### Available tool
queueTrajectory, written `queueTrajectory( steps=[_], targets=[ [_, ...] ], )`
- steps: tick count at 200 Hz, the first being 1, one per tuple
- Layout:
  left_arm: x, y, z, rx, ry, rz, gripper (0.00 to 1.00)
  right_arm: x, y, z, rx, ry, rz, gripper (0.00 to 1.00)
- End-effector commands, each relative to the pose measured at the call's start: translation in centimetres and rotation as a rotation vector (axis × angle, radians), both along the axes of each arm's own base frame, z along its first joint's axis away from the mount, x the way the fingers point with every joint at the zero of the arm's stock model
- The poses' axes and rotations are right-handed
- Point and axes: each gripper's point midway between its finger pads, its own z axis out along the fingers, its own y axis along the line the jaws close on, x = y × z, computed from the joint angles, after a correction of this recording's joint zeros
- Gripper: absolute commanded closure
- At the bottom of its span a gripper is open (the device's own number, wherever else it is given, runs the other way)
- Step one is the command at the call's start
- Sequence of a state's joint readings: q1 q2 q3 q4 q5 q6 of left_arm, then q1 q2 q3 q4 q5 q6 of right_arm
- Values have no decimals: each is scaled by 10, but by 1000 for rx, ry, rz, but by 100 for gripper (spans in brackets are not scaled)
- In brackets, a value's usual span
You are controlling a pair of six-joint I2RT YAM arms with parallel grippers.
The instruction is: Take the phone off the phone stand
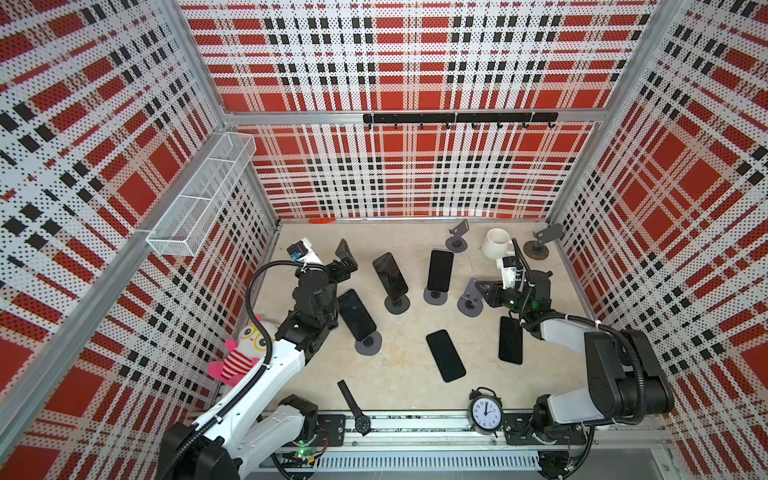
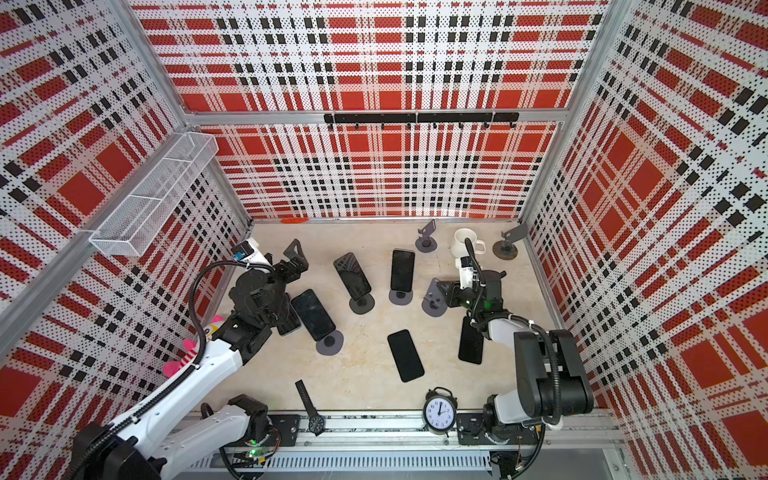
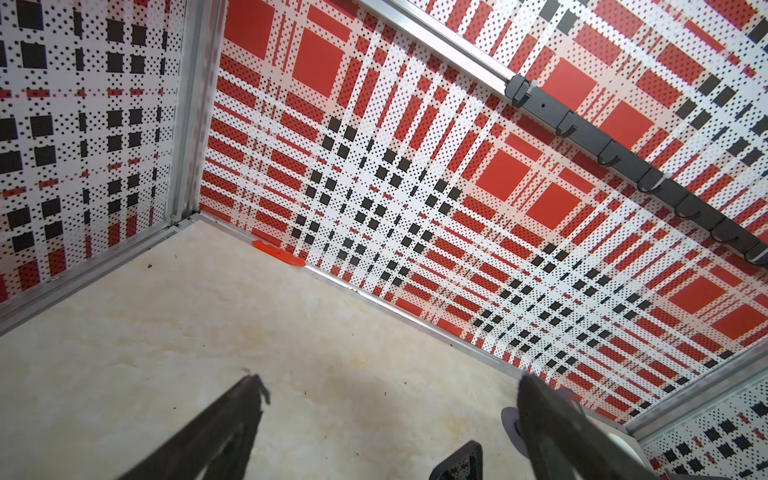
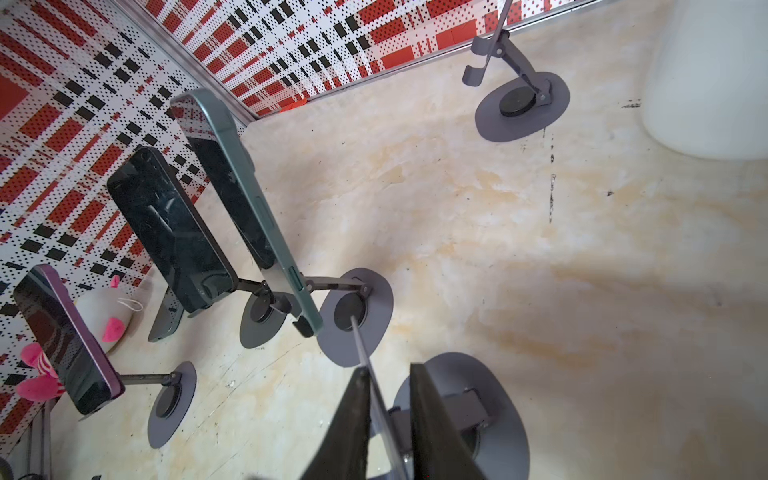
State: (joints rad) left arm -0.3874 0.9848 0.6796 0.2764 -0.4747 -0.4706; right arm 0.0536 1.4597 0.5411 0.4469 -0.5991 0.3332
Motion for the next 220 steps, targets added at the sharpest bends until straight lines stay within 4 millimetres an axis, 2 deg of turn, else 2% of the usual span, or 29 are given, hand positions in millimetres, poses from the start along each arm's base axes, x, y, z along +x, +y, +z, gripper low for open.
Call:
queueTrajectory(
  steps=[1, 12, 28, 71, 112, 128, 182, 220],
  targets=[
    [1, 0, 10, -10, -31, -4, 2, 0, 1, 14, 3, -66, 15, 84],
    [1, 0, 10, -11, -30, -7, 2, 1, -1, 14, 2, -70, 7, 87],
    [1, 0, 10, -12, -31, -8, 2, 1, -2, 18, -4, -93, -8, 100],
    [-1, 2, 15, -16, -43, -1, 2, 13, -8, 44, 2, -183, -56, 100],
    [-4, 2, 13, -17, -34, -4, 2, 50, -14, 77, 9, -259, -110, 100],
    [-6, 3, 13, -17, -31, -2, 2, 68, -18, 84, -9, -277, -136, 100],
    [-17, 12, 16, -21, -41, 24, 2, 121, -21, 85, -23, -268, -146, 100],
    [-22, 16, 18, -25, -45, 34, 2, 145, -19, 75, -24, -242, -140, 100]
  ],
)
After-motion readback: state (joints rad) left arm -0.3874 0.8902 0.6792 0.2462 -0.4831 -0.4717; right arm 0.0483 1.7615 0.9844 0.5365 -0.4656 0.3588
